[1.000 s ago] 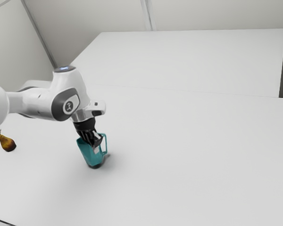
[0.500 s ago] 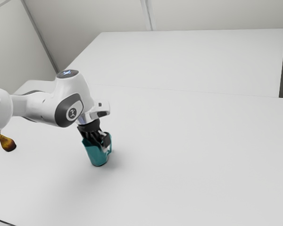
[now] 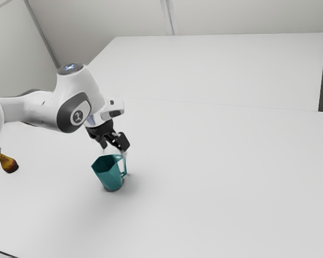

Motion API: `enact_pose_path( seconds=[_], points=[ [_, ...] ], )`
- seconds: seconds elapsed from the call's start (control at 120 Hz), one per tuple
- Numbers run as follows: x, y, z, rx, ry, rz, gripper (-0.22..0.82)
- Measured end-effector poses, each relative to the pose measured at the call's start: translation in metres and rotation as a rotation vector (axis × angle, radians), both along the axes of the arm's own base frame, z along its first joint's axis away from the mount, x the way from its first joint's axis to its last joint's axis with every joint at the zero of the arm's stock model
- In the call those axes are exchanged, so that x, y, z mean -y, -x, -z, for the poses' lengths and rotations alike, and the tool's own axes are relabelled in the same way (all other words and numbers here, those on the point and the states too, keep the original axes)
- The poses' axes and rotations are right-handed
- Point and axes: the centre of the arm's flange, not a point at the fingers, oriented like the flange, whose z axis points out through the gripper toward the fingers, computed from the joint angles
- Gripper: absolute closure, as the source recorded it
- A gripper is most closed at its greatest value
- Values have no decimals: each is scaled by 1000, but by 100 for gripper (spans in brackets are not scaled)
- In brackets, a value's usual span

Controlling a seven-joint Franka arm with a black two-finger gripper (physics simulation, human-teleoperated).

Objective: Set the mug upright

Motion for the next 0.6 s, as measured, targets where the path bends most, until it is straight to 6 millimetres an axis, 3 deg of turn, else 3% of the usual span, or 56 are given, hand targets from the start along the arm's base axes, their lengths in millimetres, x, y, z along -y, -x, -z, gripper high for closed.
enact_pose_path(
  seconds=[0.275,0.475,0.6],
  points=[
    [-4,-33,-88,54,-53,0,1],
    [-12,-58,-162,73,-89,-34,0],
    [-13,-66,-184,51,-98,-48,0]
  ],
)
